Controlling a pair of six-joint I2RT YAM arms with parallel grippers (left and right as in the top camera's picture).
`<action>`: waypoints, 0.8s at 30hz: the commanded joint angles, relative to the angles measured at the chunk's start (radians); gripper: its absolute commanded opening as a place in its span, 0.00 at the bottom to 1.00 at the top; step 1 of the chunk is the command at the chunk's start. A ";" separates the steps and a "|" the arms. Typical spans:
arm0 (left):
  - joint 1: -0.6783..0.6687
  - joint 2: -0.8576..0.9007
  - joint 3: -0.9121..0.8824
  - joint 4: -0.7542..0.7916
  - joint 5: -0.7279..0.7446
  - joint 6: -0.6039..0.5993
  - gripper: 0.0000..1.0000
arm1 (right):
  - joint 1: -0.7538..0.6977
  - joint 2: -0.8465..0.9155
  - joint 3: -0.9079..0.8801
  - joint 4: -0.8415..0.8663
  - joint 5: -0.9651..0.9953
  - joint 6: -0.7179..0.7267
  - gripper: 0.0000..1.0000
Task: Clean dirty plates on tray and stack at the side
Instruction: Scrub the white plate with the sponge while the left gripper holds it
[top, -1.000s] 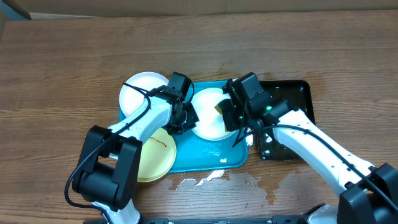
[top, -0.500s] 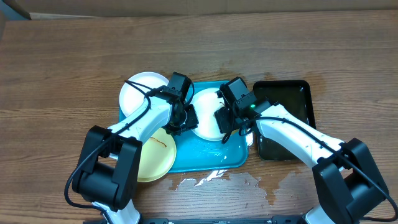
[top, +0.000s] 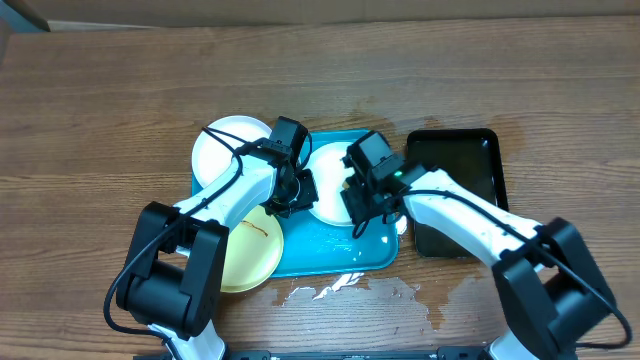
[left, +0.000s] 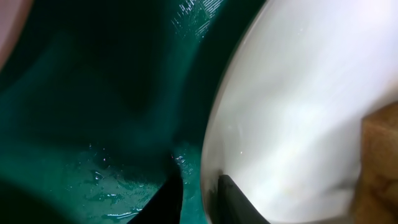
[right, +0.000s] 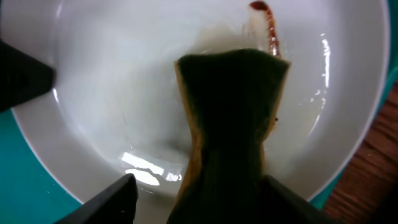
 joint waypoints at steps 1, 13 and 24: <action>-0.002 0.016 -0.005 -0.002 -0.016 0.020 0.19 | 0.021 0.027 -0.003 -0.001 0.043 -0.007 0.50; -0.002 0.017 -0.006 -0.003 -0.035 0.061 0.04 | 0.021 0.029 -0.003 0.005 0.174 -0.008 0.04; -0.002 0.017 -0.006 -0.002 -0.036 0.060 0.04 | 0.021 0.029 -0.003 -0.008 0.071 -0.008 0.04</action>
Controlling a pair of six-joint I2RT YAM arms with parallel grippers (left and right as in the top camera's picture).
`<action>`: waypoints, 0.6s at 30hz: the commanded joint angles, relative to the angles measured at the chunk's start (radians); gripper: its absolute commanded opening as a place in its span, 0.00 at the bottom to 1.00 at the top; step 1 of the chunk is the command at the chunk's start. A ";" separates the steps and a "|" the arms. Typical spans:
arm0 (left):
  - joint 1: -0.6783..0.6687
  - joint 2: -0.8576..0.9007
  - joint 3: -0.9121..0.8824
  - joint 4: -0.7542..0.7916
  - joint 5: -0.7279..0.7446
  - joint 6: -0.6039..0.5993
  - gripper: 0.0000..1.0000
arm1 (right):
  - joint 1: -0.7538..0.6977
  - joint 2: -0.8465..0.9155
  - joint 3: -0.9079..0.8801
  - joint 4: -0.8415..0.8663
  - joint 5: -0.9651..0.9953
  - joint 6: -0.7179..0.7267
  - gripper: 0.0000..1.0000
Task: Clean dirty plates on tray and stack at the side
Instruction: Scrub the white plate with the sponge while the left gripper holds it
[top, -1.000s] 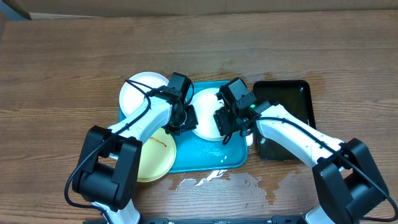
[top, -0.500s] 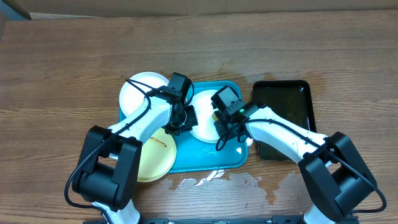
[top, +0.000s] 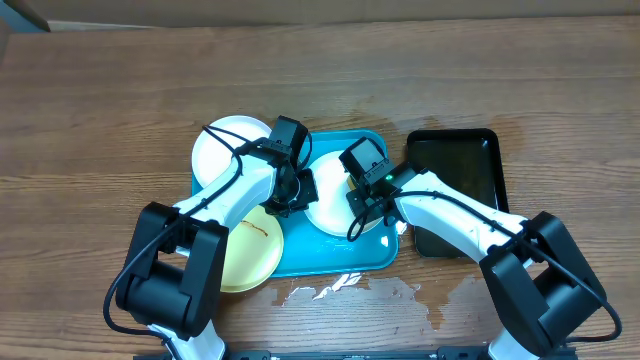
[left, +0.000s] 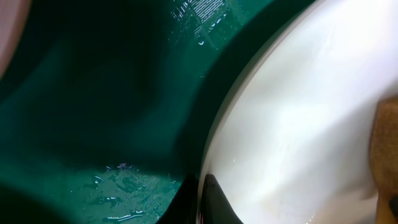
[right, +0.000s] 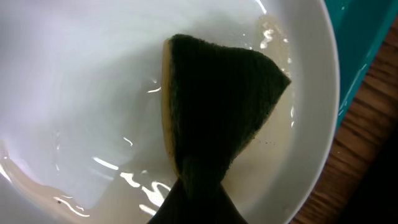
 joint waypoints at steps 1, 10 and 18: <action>-0.002 0.017 -0.007 -0.007 -0.036 0.034 0.04 | 0.001 0.004 -0.002 -0.011 -0.051 -0.001 0.04; -0.002 0.017 -0.012 -0.007 -0.036 0.034 0.04 | -0.001 0.012 -0.080 0.083 -0.048 -0.055 0.04; -0.002 0.017 -0.013 -0.007 -0.036 0.035 0.04 | -0.003 0.012 -0.154 0.151 0.072 -0.099 0.04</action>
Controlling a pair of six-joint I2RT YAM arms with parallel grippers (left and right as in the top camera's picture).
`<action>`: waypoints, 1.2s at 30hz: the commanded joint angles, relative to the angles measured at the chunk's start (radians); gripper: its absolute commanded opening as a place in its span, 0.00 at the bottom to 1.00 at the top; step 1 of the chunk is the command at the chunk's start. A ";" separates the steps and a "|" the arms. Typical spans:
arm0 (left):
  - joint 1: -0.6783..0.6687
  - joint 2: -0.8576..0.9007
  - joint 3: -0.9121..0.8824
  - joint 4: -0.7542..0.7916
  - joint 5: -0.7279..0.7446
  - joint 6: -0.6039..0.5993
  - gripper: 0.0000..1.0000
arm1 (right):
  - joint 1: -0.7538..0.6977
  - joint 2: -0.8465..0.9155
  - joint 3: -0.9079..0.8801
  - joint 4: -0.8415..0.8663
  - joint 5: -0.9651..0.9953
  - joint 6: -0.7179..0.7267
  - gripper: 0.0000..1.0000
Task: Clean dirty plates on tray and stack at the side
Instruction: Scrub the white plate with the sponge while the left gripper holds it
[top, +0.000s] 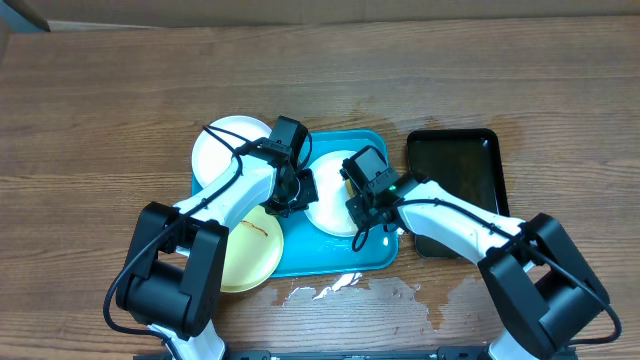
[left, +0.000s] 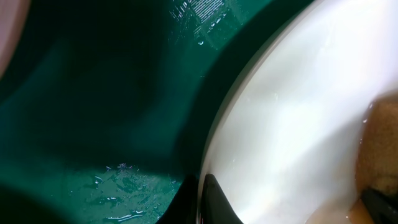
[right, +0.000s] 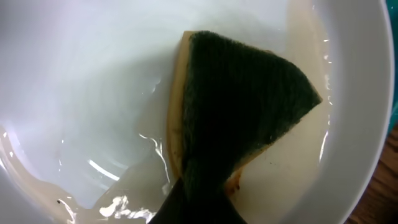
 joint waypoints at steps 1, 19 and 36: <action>-0.002 0.017 -0.013 -0.008 -0.035 0.040 0.04 | -0.004 0.025 -0.063 0.025 0.104 -0.049 0.04; -0.002 0.017 -0.013 -0.011 -0.039 0.098 0.04 | -0.083 0.025 -0.131 0.166 0.068 -0.119 0.04; -0.002 0.017 -0.013 -0.011 -0.040 0.098 0.04 | -0.166 0.038 -0.131 0.210 -0.139 -0.164 0.04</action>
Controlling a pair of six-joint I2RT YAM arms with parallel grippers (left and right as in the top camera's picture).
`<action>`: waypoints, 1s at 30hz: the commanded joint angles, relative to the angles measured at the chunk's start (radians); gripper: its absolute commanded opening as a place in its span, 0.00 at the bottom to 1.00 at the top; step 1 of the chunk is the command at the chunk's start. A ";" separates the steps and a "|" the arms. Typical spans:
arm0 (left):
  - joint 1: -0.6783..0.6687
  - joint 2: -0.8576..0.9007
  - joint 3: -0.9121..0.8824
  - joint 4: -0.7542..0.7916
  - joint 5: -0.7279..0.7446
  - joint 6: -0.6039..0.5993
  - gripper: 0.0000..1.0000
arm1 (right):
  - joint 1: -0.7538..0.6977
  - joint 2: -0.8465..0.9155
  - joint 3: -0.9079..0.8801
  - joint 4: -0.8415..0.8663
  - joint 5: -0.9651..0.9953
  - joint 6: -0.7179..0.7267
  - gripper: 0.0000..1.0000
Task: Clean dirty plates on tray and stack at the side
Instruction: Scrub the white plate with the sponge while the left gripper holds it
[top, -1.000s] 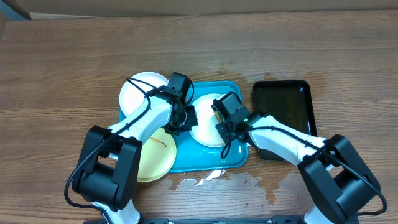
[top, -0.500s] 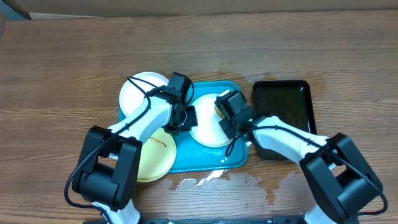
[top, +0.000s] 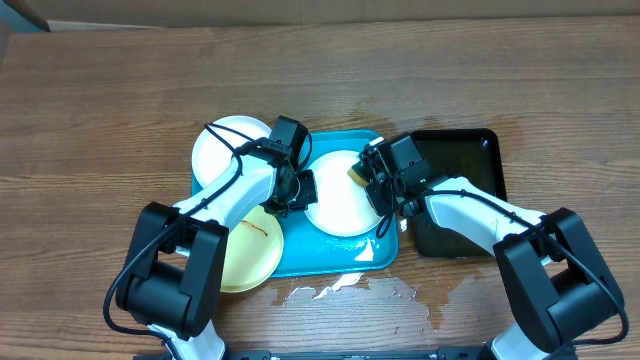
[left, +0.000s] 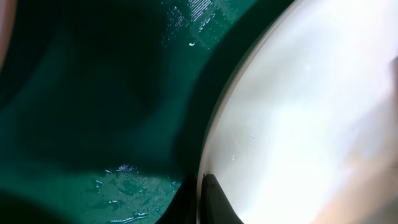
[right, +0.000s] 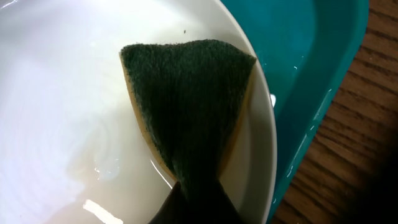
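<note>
A wet white plate (top: 340, 205) lies in the teal tray (top: 300, 262). My left gripper (top: 297, 190) is shut on the plate's left rim (left: 211, 155), one finger (left: 214, 202) above it and one below. A green-and-yellow sponge (right: 189, 102) sits pinched in my right gripper (right: 193, 211), pressed on the plate near its right rim (right: 264, 124); from overhead the sponge (top: 357, 172) shows at the plate's upper right. A yellow plate (top: 250, 245) with a red smear sits at the tray's lower left. Another white plate (top: 225, 150) lies at the tray's upper left.
A black tray (top: 460, 185) sits right of the teal one, under my right arm. Spilled water (top: 345, 288) spreads on the wooden table (top: 100, 120) in front of the teal tray.
My right gripper has carried the sponge from the lower right of the white plate to its upper right rim. The left gripper still holds the plate's left rim.
The sponge first lay over a red smear on the white plate, the left gripper's jaws slightly apart at the rim. Then the left gripper was shut on the rim and the sponge sat at other spots. The plate now shows wet, with no smear visible.
</note>
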 joint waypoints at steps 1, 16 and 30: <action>-0.002 0.017 -0.013 -0.011 -0.040 0.046 0.04 | -0.008 0.058 -0.046 0.002 -0.013 -0.012 0.04; -0.002 0.017 -0.013 -0.010 -0.040 0.047 0.04 | -0.008 0.098 -0.046 0.213 0.005 -0.011 0.04; -0.002 0.017 -0.013 -0.011 -0.039 0.045 0.04 | -0.008 -0.053 0.077 0.120 -0.111 -0.011 0.04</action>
